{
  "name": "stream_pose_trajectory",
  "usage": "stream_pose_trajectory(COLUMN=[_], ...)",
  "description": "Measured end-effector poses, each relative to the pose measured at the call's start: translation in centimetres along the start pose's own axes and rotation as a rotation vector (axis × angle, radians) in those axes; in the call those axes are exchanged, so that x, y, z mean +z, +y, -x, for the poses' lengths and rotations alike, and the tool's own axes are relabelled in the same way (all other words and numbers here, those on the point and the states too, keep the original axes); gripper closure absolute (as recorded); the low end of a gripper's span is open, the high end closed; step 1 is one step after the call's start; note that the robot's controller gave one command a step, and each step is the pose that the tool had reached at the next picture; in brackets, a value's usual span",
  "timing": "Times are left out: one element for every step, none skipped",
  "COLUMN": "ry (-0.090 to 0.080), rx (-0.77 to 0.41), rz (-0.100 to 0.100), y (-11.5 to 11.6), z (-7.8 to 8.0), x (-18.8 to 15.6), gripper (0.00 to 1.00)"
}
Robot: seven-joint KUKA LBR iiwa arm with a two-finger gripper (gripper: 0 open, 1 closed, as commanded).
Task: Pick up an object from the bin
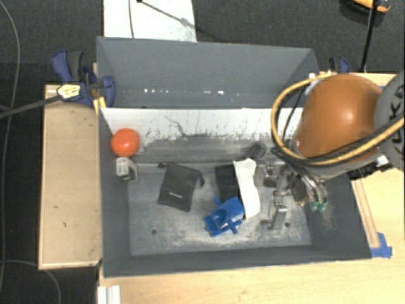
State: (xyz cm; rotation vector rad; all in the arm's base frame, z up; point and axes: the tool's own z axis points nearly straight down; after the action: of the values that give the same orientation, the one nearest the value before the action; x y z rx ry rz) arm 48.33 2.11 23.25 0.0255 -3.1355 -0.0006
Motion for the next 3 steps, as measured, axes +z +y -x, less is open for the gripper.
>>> stream_pose_trajectory(ry=[-0.009,-0.016,-0.003], rx=[0.0,0.041,0.082], rz=[0.0,0.001,-0.001], y=[0.0,0.2,1.1], z=[0.1,1.0,2.0], x=[-0.4,3.6,9.4], gripper=[0.0,0.0,0.0])
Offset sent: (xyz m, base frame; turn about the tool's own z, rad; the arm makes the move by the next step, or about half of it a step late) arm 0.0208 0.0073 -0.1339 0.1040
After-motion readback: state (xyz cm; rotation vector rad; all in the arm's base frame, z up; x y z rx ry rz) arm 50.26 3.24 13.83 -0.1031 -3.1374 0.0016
